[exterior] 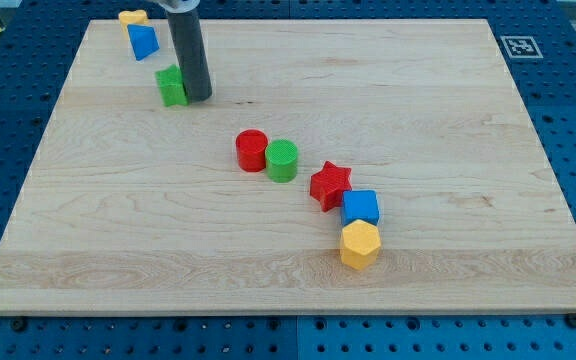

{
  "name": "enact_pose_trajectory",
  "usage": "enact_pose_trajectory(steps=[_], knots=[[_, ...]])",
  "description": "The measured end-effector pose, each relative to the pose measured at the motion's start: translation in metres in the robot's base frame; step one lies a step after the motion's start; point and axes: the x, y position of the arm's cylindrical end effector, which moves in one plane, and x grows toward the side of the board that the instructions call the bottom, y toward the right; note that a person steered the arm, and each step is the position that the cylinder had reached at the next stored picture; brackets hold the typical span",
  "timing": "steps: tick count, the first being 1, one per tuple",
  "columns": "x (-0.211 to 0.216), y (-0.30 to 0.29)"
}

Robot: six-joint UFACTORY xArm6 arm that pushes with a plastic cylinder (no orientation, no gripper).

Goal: Place the green star diagonally bottom right to the blue triangle

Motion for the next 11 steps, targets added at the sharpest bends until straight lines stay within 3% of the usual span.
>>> enact_pose_trajectory(steps=[3,4,6,8,11], knots=[[0.034,-0.001],[0.053,-0.026],[0.014,-0.048],[0.001,-0.044],[0.001,0.002]])
